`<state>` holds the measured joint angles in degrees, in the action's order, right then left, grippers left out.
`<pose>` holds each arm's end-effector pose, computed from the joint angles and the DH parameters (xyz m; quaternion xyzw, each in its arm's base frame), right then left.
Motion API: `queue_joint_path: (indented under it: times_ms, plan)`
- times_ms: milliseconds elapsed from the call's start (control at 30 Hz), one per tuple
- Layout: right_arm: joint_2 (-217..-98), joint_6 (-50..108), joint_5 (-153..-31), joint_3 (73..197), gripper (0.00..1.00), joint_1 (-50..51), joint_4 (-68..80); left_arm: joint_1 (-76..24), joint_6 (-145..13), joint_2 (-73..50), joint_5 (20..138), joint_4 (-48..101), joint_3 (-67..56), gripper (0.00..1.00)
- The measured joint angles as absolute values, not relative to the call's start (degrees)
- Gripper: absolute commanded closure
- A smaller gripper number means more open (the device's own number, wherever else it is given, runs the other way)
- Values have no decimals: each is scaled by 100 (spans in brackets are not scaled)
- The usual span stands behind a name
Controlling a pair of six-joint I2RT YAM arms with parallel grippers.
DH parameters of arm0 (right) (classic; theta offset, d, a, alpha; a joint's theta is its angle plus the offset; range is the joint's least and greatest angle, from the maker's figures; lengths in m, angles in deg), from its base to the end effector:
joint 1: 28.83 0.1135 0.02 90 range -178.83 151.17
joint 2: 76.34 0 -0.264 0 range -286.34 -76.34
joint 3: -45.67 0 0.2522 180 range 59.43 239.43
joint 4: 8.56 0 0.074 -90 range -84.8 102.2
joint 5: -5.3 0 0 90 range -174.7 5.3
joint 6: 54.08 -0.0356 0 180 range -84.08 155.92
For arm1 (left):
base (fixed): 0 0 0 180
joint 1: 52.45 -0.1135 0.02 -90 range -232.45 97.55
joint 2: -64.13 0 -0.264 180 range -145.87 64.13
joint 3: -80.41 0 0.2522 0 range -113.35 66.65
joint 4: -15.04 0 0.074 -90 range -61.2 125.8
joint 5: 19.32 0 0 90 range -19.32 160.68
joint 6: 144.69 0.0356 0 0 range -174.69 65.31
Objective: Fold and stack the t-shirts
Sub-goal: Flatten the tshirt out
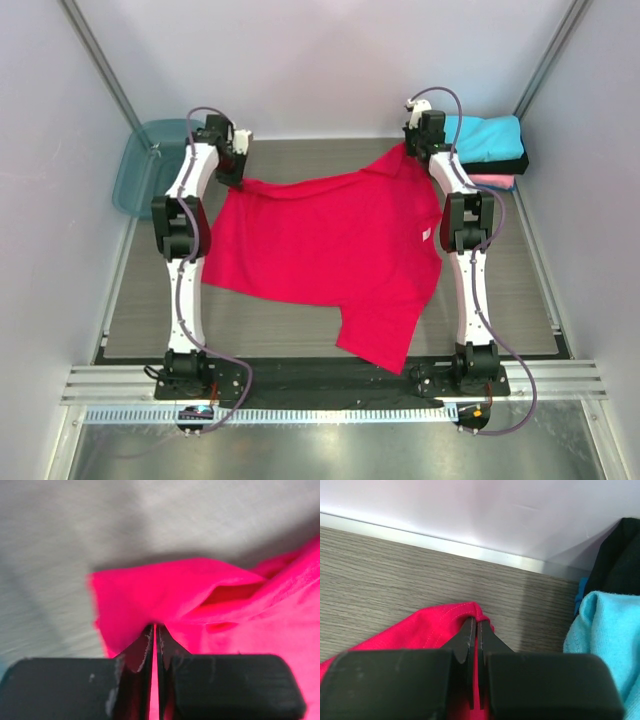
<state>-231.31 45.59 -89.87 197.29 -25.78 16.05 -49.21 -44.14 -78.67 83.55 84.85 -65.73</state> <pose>0.6066 0.0355 0.1591 -0.1179 0.8483 0.0089 0.5162 0.5242 -0.0376 0.1881 0.1395 0.9630 -0.0966 0.2092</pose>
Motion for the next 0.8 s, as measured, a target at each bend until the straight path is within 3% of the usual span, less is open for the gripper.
queue_joint_path:
  times_ms: [167, 400, 533, 800]
  plan:
    - [-23131, 4561, -8956, 19729, 99, -2578, 1608, -5041, -4628, -7716, 7891, 7729, -6728, 68]
    - [-23131, 4563, -8925, 19729, 99, -2578, 1608, -5098, -4635, -7076, 7802, 6995, -6024, 63]
    - [-23131, 4563, -8925, 19729, 99, -2578, 1608, -5091, -4469, -6807, 7887, 7047, -5511, 44]
    - [-23131, 4563, -8928, 19722, 99, -2578, 1608, -5069, -4362, -7074, 7758, 7478, -5797, 42]
